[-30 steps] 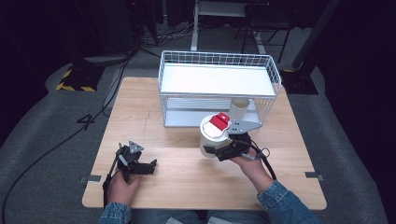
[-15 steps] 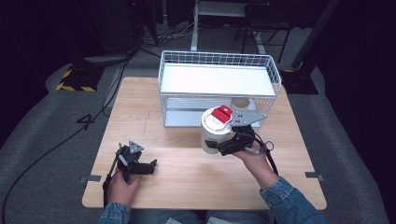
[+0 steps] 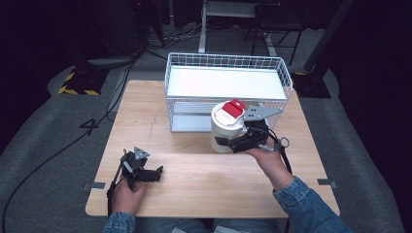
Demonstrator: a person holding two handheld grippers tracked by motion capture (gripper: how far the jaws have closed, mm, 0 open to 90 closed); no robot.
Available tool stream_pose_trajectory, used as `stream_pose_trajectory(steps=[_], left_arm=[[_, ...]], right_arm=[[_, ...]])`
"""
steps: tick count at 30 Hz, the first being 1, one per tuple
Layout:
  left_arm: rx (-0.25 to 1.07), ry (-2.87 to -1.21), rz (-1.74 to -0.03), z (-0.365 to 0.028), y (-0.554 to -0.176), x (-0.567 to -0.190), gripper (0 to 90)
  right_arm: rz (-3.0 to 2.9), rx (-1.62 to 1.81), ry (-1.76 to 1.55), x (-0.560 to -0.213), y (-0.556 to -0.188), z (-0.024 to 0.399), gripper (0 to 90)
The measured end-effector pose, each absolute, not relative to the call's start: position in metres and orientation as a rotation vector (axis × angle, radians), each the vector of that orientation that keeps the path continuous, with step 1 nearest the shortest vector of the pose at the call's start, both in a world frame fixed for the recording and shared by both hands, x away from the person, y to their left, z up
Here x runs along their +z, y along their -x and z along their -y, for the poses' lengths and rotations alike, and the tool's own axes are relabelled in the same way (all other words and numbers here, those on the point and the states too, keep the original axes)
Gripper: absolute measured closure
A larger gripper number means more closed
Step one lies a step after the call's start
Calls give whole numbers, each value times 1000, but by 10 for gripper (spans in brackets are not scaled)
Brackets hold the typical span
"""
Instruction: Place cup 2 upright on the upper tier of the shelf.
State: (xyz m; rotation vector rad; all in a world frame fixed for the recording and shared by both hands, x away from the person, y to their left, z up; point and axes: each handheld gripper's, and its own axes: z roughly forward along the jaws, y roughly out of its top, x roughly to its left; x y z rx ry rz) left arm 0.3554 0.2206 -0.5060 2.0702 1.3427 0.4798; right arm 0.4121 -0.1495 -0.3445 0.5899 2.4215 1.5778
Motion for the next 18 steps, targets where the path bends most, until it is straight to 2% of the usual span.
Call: stream_pose_trajectory(steps=[18], left_arm=[[480,-2066,-1351,-220,-355,-506,14]], right_arm=[[-2394,1586,-639,-313,-432,148,117]])
